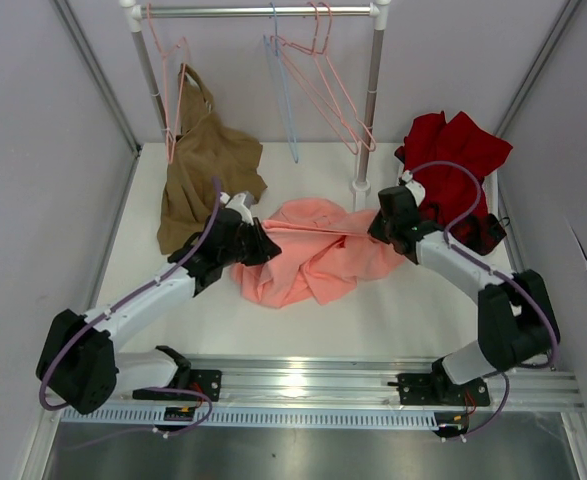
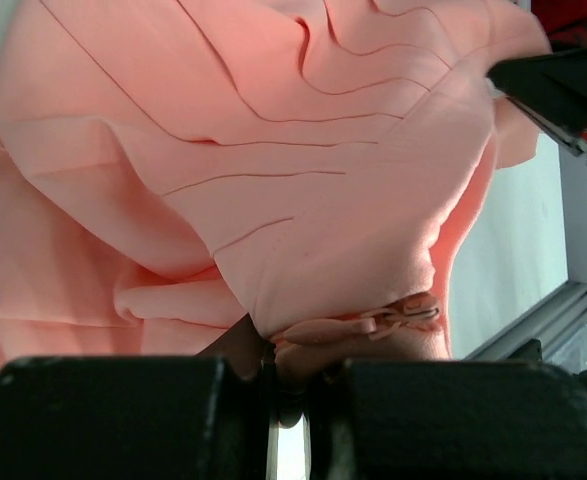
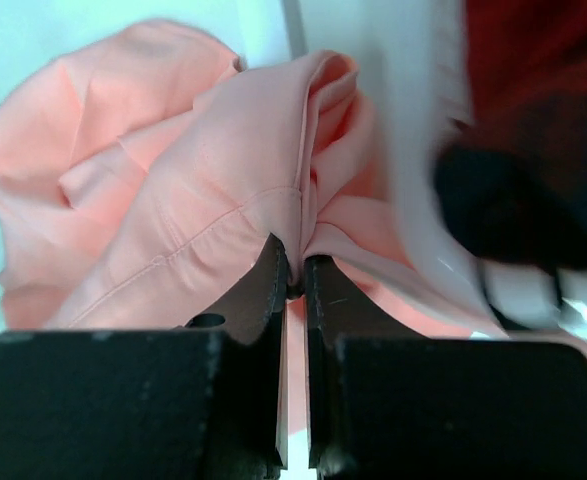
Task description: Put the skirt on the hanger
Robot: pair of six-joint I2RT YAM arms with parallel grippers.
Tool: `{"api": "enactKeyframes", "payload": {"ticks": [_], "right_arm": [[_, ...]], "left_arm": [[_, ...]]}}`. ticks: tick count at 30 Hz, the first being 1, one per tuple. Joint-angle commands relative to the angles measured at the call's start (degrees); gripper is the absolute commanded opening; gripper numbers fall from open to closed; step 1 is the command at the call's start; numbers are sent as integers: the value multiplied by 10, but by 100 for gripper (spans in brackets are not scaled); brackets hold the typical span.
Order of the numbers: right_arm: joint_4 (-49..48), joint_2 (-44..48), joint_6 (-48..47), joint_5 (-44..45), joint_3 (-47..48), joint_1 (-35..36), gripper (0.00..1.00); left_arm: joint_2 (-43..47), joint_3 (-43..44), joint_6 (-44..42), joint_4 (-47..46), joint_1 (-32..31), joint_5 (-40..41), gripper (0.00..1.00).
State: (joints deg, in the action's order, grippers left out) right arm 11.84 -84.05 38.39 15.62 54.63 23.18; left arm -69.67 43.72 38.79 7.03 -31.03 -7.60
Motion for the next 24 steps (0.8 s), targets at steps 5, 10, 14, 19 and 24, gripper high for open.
{"api": "enactKeyframes", "payload": {"ticks": [5,10,14,19,24], "right_arm": [[-21,-97,-5,37,42,-59,0],[-8,-44,7,66,-20,-117,0],[6,17,5,79,-55,-137,0],[20,45,7,65,-60,-126,0],[34,73,21,91,-81,-21,0]], "left_arm": [[-22,43,-15,-4,11,25,0],[-52,57,-23,-15,9,2,0],[-50,54,-27,-8,8,7,0],[-42,49,-29,18,11,24,0],[-28,37,-21,57,26,50,0]]}}
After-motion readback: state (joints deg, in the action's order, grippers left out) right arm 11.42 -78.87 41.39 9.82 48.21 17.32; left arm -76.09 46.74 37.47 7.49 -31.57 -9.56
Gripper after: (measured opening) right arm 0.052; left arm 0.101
